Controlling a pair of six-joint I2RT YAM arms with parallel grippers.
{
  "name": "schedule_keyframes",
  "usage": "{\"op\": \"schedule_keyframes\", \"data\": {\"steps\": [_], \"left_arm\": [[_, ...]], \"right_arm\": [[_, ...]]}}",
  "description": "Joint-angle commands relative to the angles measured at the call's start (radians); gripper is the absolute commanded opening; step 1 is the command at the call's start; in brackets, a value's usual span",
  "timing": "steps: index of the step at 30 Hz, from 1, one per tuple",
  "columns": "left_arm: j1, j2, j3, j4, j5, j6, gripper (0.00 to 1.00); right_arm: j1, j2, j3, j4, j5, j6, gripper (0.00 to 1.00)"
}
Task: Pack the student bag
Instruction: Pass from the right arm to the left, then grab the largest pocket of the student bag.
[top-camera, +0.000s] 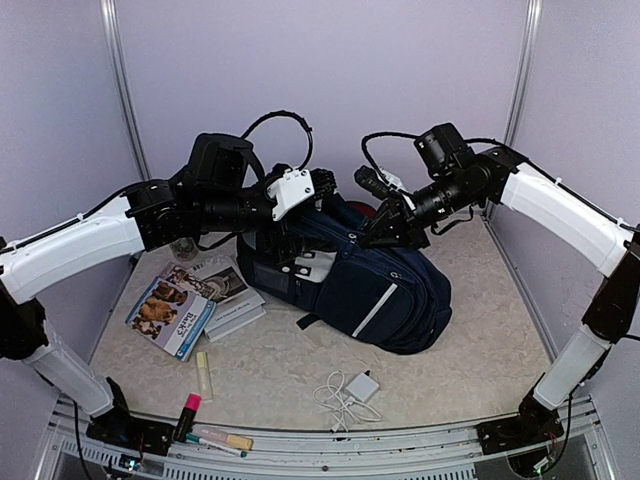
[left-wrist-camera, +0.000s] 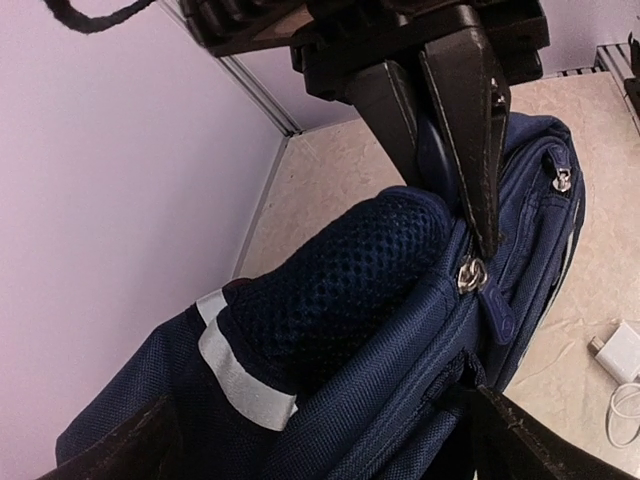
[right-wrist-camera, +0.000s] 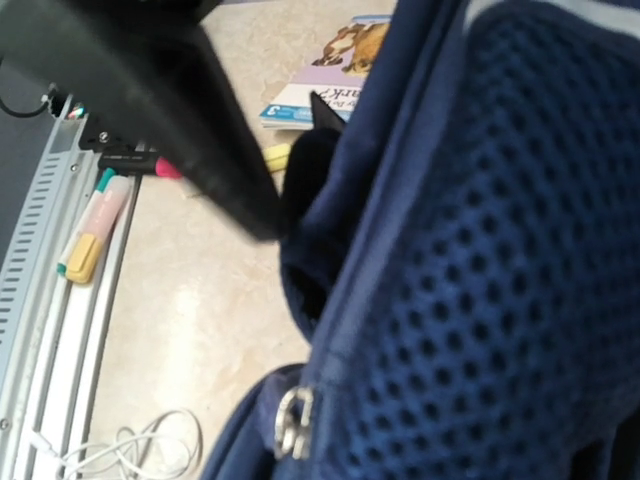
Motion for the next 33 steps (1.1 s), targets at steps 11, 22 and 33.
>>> {"op": "schedule_keyframes", "data": {"steps": [11,22,33], "left_arm": [[0.028,-0.036,-0.116,-0.074,0.193,-0.088,0.0],[0.014,-0.183,-0.285,0.353,-0.059,-0.504,0.0],[-0.057,-0.214,-0.31,0.426,-0.139,-0.604,0.0]], "right_arm": [[0.011,-0.404,-0.423,0.637,0.095,0.09,0.0],[0.01,-0.509,-0.445,0.763,0.474,0.503,0.68],[0.22,-0.659,-0.6,0.845,0.737,0.962,0.18]]}}
